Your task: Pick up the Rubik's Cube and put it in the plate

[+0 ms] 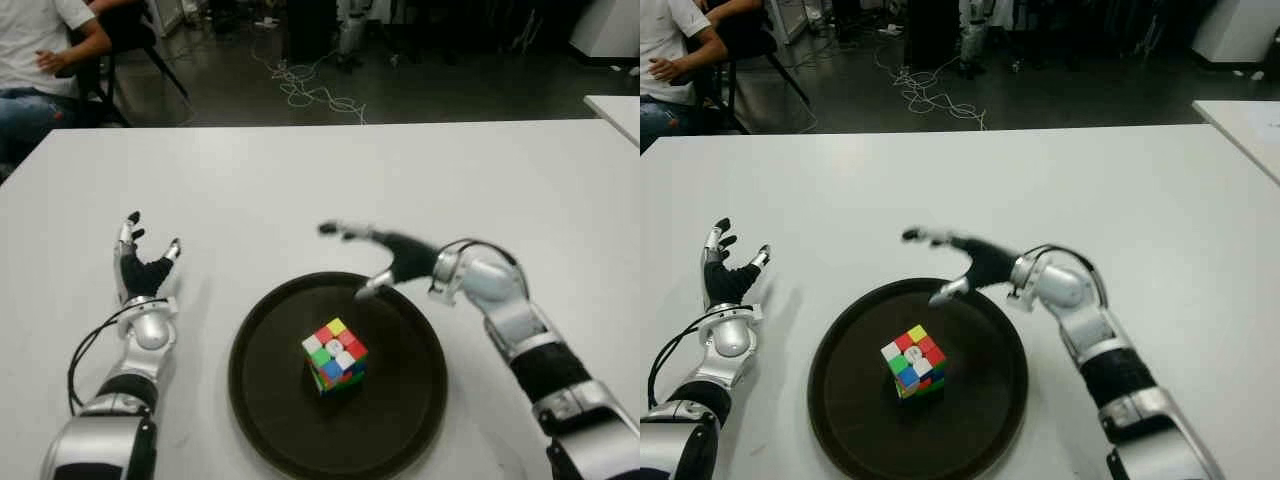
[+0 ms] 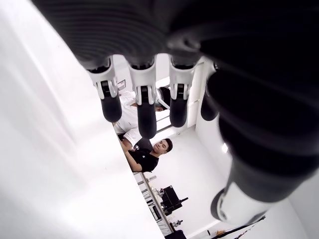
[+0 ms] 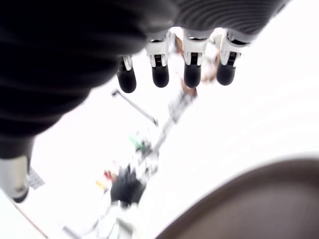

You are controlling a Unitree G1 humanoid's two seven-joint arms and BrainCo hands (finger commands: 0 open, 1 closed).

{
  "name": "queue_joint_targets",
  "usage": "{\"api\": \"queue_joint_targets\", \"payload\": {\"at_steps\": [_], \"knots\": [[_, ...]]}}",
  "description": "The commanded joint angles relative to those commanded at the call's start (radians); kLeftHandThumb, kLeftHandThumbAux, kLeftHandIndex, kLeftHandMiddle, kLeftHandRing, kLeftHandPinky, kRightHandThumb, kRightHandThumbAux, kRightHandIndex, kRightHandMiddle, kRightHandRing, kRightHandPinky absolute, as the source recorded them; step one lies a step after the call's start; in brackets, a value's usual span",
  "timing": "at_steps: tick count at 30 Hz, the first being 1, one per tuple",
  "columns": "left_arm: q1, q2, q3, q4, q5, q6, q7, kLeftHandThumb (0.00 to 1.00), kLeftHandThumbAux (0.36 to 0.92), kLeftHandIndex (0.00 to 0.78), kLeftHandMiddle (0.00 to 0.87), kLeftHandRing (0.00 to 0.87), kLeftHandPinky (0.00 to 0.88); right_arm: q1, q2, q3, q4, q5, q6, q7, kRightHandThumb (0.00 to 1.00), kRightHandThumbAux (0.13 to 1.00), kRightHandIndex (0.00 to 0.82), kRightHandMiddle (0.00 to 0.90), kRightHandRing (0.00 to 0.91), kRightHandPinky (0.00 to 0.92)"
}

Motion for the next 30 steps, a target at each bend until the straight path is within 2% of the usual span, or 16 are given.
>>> {"api": "queue_joint_targets", "payload": {"at_steps": [4, 8, 10, 12, 14, 16, 19, 23, 26, 30], "knots": [[0.001, -0.002, 0.002, -0.002, -0.006, -0.004, -0.01, 0.0, 0.78, 0.12, 0.136, 0.131, 0.108, -0.017, -0.009, -0.06, -0.013, 0.081, 0.039, 0.018, 0.0, 0.556, 0.041, 0.033, 0.024, 0.031], [0.002, -0.002, 0.004, -0.004, -0.01, -0.009, -0.017, 0.0, 0.786, 0.12, 0.138, 0.135, 0.115, -0.008, -0.035, -0.135, 0.026, 0.106, -0.013, -0.026, 0.0, 0.601, 0.037, 0.03, 0.016, 0.026], [0.003, -0.002, 0.004, -0.004, -0.01, -0.011, -0.018, 0.0, 0.788, 0.12, 0.138, 0.133, 0.113, -0.022, -0.029, -0.156, 0.057, 0.094, -0.029, -0.065, 0.0, 0.624, 0.04, 0.035, 0.018, 0.026], [0.003, -0.001, 0.004, -0.004, -0.009, -0.012, -0.018, 0.0, 0.785, 0.121, 0.136, 0.131, 0.109, -0.063, -0.023, -0.179, 0.129, 0.086, -0.04, -0.107, 0.0, 0.66, 0.046, 0.045, 0.024, 0.026], [0.002, 0.0, 0.002, -0.003, -0.007, -0.013, -0.019, 0.0, 0.771, 0.122, 0.135, 0.131, 0.111, -0.136, -0.018, -0.209, 0.275, 0.074, -0.048, -0.178, 0.0, 0.698, 0.05, 0.052, 0.026, 0.026], [0.002, 0.0, 0.002, -0.003, -0.006, -0.015, -0.021, 0.0, 0.76, 0.125, 0.137, 0.135, 0.123, -0.178, -0.025, -0.231, 0.4, 0.059, -0.067, -0.244, 0.0, 0.729, 0.052, 0.054, 0.023, 0.021], [0.002, 0.002, 0.002, -0.003, -0.006, -0.018, -0.022, 0.0, 0.755, 0.129, 0.143, 0.151, 0.161, -0.185, -0.035, -0.245, 0.517, 0.032, -0.103, -0.345, 0.0, 0.766, 0.05, 0.05, 0.015, 0.007], [0.003, 0.005, 0.001, -0.002, -0.003, -0.019, -0.017, 0.0, 0.759, 0.119, 0.133, 0.144, 0.135, -0.197, -0.037, -0.257, 0.628, 0.012, -0.121, -0.461, 0.0, 0.805, 0.043, 0.046, 0.008, 0.003], [0.004, 0.009, -0.001, -0.002, 0.001, -0.018, -0.011, 0.0, 0.759, 0.108, 0.123, 0.126, 0.113, -0.215, -0.026, -0.262, 0.666, 0.0, -0.124, -0.537, 0.0, 0.819, 0.042, 0.049, 0.009, 0.002], [0.005, 0.012, -0.005, -0.001, 0.008, -0.018, -0.003, 0.0, 0.758, 0.102, 0.118, 0.116, 0.103, -0.209, -0.007, -0.272, 0.703, -0.013, -0.138, -0.634, 0.0, 0.812, 0.04, 0.054, 0.013, 0.0]]}}
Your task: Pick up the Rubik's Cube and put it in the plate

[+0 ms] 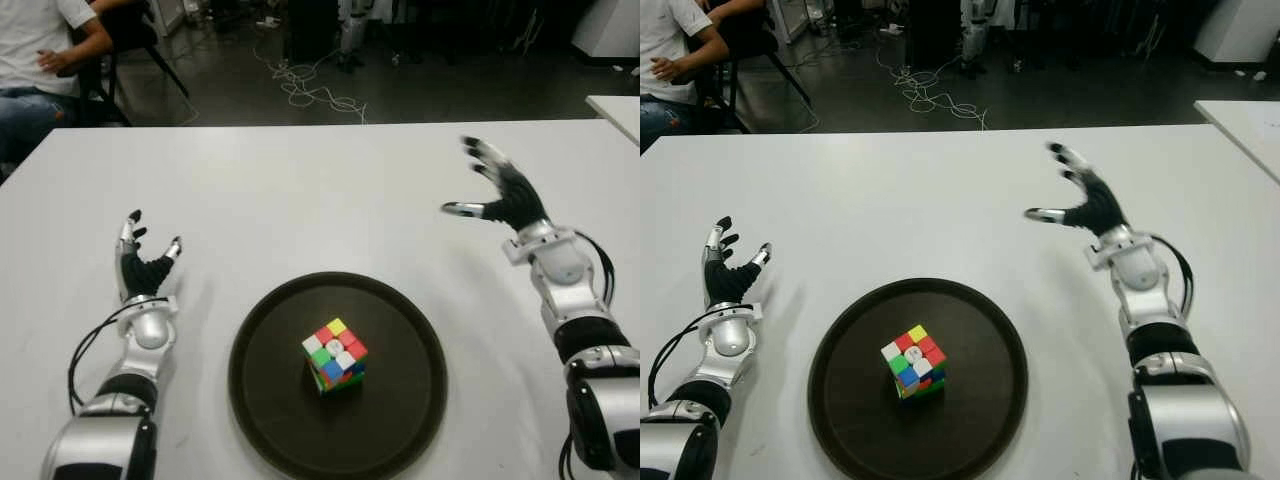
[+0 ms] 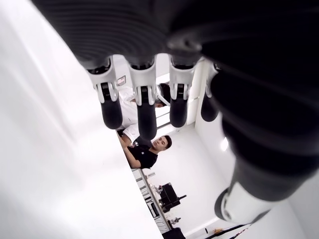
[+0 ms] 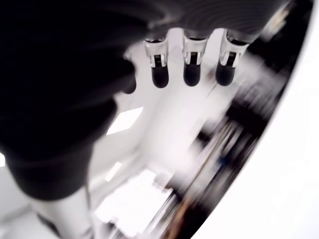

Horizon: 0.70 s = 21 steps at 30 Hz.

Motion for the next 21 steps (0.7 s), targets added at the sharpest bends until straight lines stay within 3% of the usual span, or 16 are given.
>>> {"api": "queue_joint_targets", "payload": {"at_steps": [11, 21], "knots": [[0.001, 0.007, 0.003, 0.006, 0.0, -0.008, -0.008, 0.0, 0.787, 0.121, 0.129, 0.136, 0.124, 0.05, 0.048, -0.005, 0.028, -0.043, -0.002, -0.234, 0.0, 0.694, 0.069, 0.056, 0.026, 0.0], [0.003, 0.016, 0.003, 0.01, 0.003, -0.001, -0.01, 0.0, 0.771, 0.098, 0.116, 0.127, 0.126, 0.054, 0.074, -0.013, 0.045, -0.046, -0.005, -0.282, 0.0, 0.767, 0.05, 0.031, 0.027, 0.027]]}}
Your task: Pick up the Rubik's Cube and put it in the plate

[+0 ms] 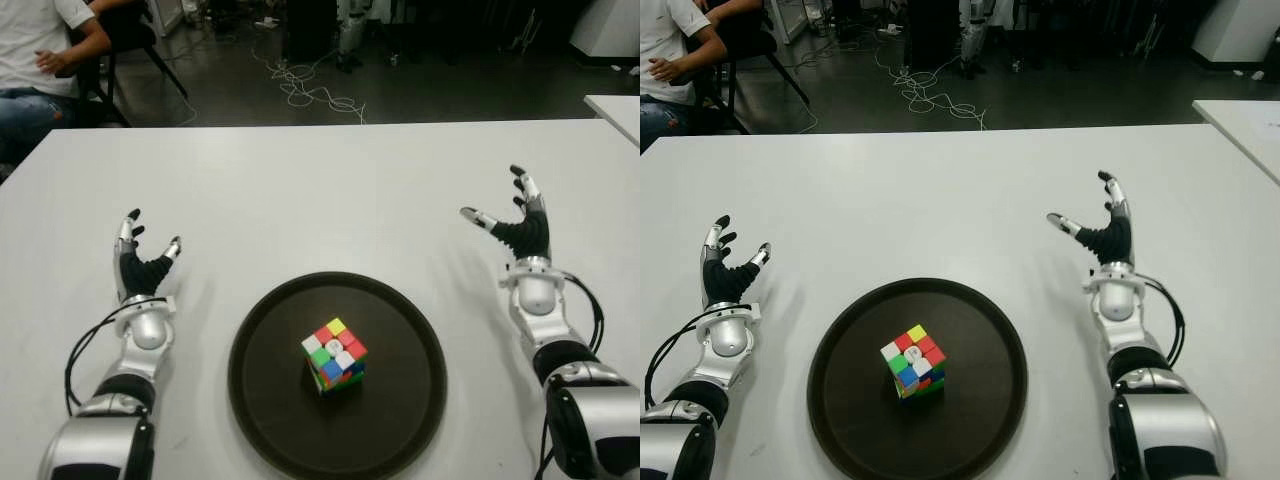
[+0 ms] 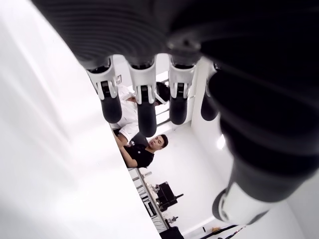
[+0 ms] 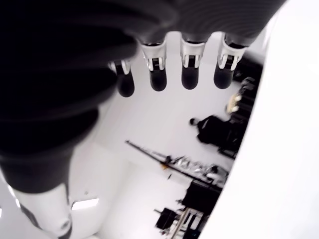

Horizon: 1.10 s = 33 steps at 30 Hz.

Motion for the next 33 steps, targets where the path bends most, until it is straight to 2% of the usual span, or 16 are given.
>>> {"api": "queue_joint_targets", "payload": {"at_steps": [6, 10, 18, 27, 33], "knots": [[0.001, 0.0, 0.003, -0.001, -0.002, 0.006, 0.006, 0.0, 0.787, 0.111, 0.13, 0.128, 0.101, 0.006, 0.005, 0.008, -0.002, -0.012, -0.01, -0.021, 0.0, 0.75, 0.057, 0.064, 0.075, 0.092], [0.004, 0.001, 0.005, -0.001, -0.004, 0.005, 0.002, 0.0, 0.8, 0.111, 0.133, 0.129, 0.1, 0.012, 0.012, 0.01, -0.004, -0.019, -0.017, -0.034, 0.0, 0.741, 0.052, 0.075, 0.086, 0.101], [0.006, 0.0, 0.013, -0.003, -0.017, -0.004, -0.027, 0.0, 0.786, 0.105, 0.135, 0.144, 0.144, 0.018, 0.024, 0.023, -0.009, -0.043, -0.026, -0.079, 0.0, 0.731, 0.035, 0.019, 0.014, 0.018], [0.008, 0.005, 0.001, -0.006, 0.007, -0.023, -0.006, 0.0, 0.792, 0.138, 0.159, 0.17, 0.171, 0.01, 0.021, 0.051, -0.002, -0.09, -0.011, -0.133, 0.0, 0.691, 0.046, 0.002, 0.0, 0.0], [0.003, 0.005, -0.001, -0.003, 0.01, -0.017, 0.001, 0.0, 0.775, 0.124, 0.145, 0.152, 0.14, 0.002, 0.017, 0.06, 0.005, -0.108, -0.001, -0.141, 0.0, 0.69, 0.035, 0.0, 0.0, 0.0]]}}
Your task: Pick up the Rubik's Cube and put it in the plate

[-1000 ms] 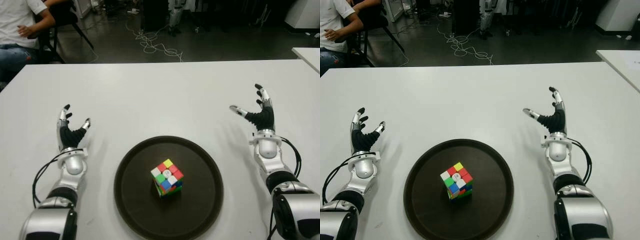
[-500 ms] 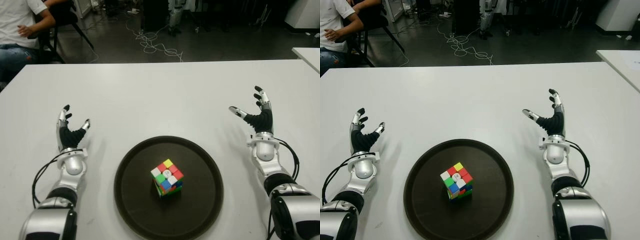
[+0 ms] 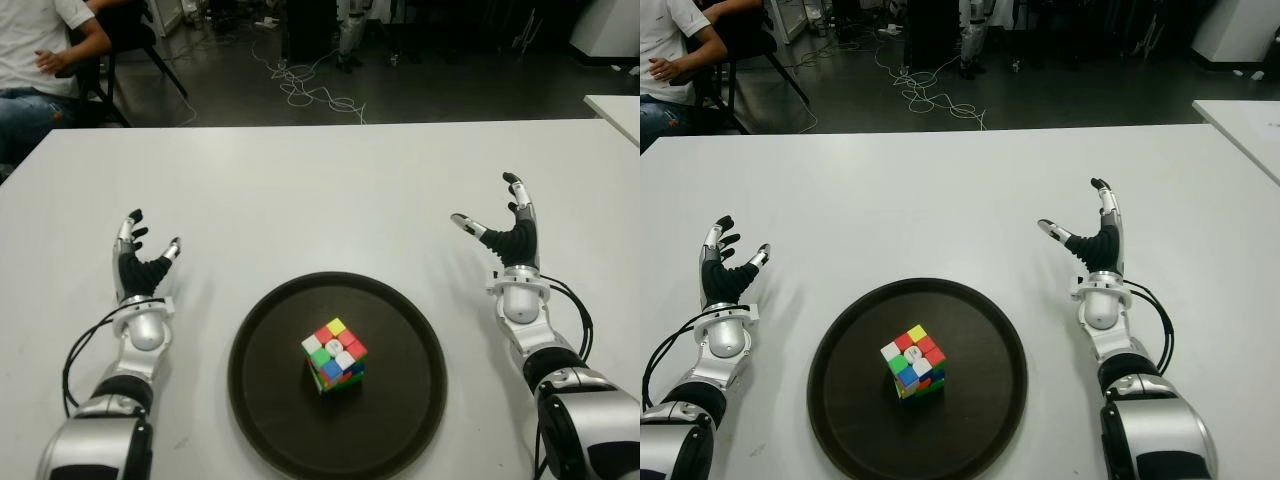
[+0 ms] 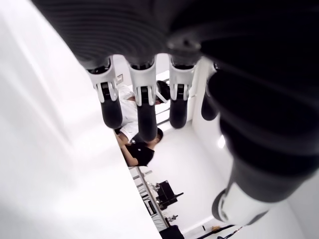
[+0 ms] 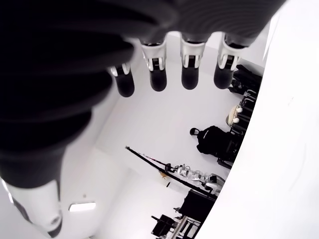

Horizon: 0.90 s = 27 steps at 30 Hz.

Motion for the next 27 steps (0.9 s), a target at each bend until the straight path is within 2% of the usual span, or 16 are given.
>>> {"api": "queue_joint_targets", "payload": {"at_steps": [8, 16, 27], "knots": [[-0.004, -0.001, -0.003, 0.002, 0.002, 0.015, 0.012, 0.0, 0.783, 0.112, 0.132, 0.131, 0.109, -0.006, -0.005, 0.008, 0.009, -0.015, 0.011, -0.014, 0.0, 0.678, 0.02, 0.0, 0.0, 0.0], [-0.006, -0.002, 0.0, 0.003, -0.008, 0.018, -0.005, 0.0, 0.779, 0.112, 0.133, 0.136, 0.124, -0.012, -0.003, -0.002, 0.016, -0.009, 0.008, -0.008, 0.0, 0.676, 0.024, 0.0, 0.0, 0.0], [-0.008, -0.003, 0.009, 0.006, -0.019, 0.009, -0.019, 0.0, 0.777, 0.123, 0.148, 0.16, 0.174, -0.019, -0.003, -0.002, 0.024, -0.012, 0.014, -0.013, 0.0, 0.62, 0.028, 0.0, 0.0, 0.0]]}}
